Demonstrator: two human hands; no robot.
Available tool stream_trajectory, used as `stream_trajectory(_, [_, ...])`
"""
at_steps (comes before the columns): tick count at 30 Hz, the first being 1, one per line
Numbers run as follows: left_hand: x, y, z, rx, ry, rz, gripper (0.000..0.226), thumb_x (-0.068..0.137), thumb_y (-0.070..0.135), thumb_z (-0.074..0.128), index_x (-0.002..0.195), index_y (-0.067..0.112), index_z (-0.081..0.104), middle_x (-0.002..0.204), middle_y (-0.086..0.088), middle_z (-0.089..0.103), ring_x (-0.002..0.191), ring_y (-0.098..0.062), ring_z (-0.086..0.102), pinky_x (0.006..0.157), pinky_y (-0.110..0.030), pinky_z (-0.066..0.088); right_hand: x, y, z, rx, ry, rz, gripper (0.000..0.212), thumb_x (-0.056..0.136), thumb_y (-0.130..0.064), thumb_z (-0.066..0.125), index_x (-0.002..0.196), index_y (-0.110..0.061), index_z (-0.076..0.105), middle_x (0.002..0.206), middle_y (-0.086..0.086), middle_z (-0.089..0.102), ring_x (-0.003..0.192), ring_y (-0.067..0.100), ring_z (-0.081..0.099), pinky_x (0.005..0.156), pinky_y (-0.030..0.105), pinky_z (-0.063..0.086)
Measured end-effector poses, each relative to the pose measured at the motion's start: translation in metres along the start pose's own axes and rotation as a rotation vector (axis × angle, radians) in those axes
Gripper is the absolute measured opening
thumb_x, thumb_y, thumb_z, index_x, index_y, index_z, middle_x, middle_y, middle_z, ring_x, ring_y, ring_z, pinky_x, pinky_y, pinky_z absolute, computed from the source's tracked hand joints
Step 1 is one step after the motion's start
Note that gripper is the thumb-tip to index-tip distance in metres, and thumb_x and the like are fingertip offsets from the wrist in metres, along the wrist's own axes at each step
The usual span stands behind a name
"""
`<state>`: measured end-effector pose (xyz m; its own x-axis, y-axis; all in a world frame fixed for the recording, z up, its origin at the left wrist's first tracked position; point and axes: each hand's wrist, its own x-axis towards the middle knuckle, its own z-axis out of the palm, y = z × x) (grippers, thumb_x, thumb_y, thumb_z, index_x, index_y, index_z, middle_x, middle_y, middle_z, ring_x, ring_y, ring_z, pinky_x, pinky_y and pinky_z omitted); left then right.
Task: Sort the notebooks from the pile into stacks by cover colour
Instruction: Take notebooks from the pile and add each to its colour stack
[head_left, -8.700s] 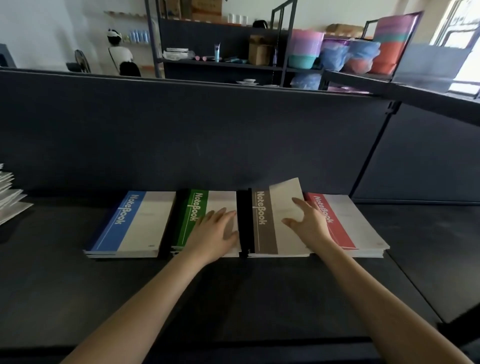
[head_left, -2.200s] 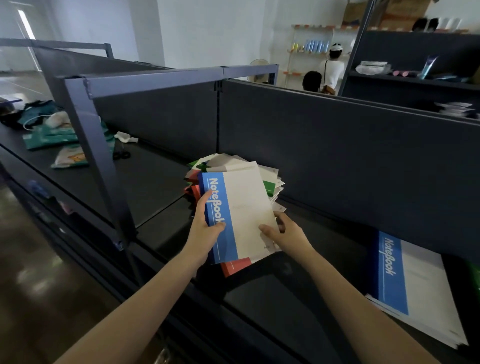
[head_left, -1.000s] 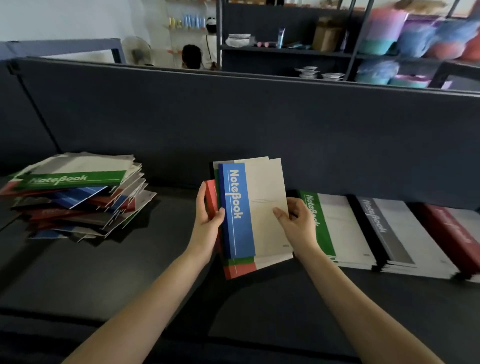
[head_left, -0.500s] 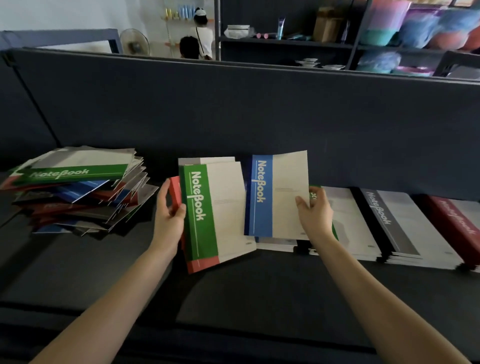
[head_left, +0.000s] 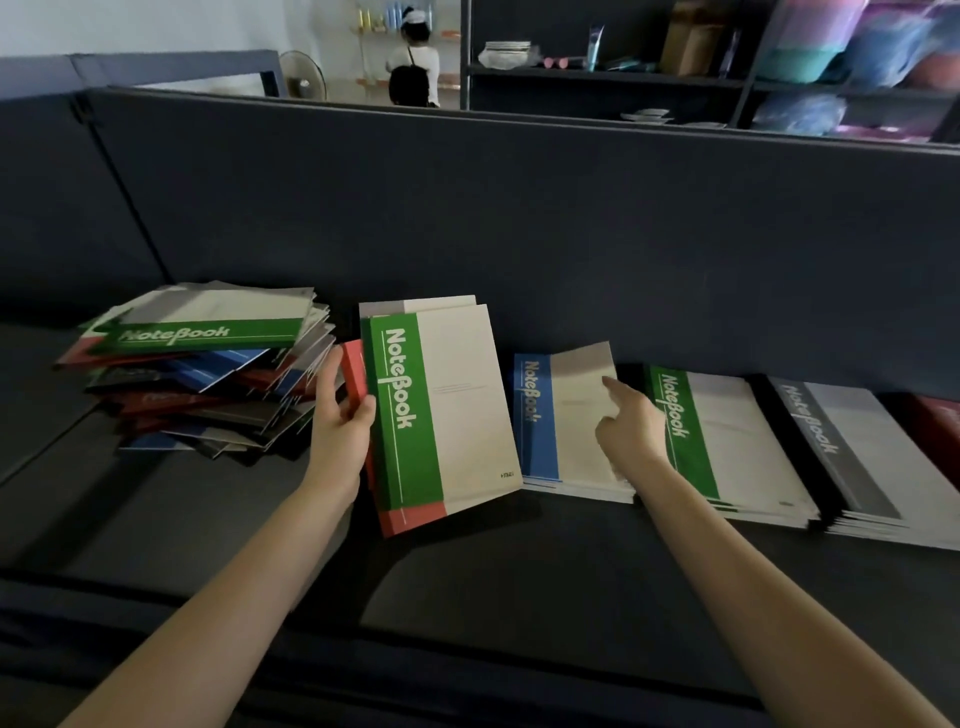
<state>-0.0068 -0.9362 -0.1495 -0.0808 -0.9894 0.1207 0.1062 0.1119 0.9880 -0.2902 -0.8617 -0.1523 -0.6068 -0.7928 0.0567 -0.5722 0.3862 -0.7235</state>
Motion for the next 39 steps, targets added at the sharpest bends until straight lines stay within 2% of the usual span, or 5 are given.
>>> stream_trajectory(3, [0.000,0.000,0.006,-0.010,-0.027,-0.004,0.058,0.097,-0.001,0.045,0.145,0.030,0.032,0.124,0.011,0.053,0.110,-0.004,0.055,0.083,-0.024,0.048,-0.003,0.003,0.004,-0.078,-0.055,-0.013,0.065,0.079,0.018,0.041,0.138,-0.008,0.050,0.151,0.013,0.033,0.130,0.029,0.046,0.090,0.031,0.051])
stream_trajectory(8, [-0.007,-0.008,0.020,-0.027,-0.047,-0.055,0.059,0.098,0.000,0.045,0.146,0.031,0.030,0.120,0.010,0.056,0.109,-0.005,0.057,0.090,-0.032,0.048,-0.010,0.001,0.008,-0.193,-0.086,-0.025,0.055,0.085,0.013,0.040,0.137,-0.004,0.049,0.153,0.015,0.028,0.142,0.028,0.025,0.108,0.028,0.030])
stream_trajectory(23, [-0.025,0.008,0.084,-0.051,-0.187,-0.031,0.059,0.098,0.003,0.045,0.144,0.037,0.030,0.131,0.003,0.053,0.114,-0.011,0.057,0.085,-0.026,0.051,-0.020,0.002,-0.045,0.230,-0.040,-0.136,0.033,0.100,-0.017,0.042,0.130,-0.018,0.057,0.109,-0.003,0.059,0.078,0.001,0.051,0.061,0.007,0.036])
stream_trajectory(32, [-0.044,0.023,0.153,-0.083,-0.290,0.026,0.060,0.097,0.006,0.050,0.144,0.036,0.030,0.132,0.004,0.051,0.113,-0.009,0.057,0.081,-0.024,0.052,-0.034,0.024,-0.085,0.393,-0.137,-0.061,0.069,0.084,-0.042,0.069,0.139,-0.023,0.033,0.122,-0.007,0.057,0.107,0.013,0.058,0.081,0.028,0.051])
stream_trajectory(39, [-0.067,0.013,0.193,-0.083,-0.325,0.033,0.055,0.097,0.011,0.051,0.141,0.037,0.031,0.133,0.003,0.052,0.115,-0.011,0.058,0.091,-0.035,0.052,-0.039,0.063,-0.117,0.572,-0.007,-0.005,0.022,0.083,-0.022,0.073,0.097,-0.023,0.056,0.096,-0.008,0.067,0.085,0.011,0.066,0.063,0.020,0.053])
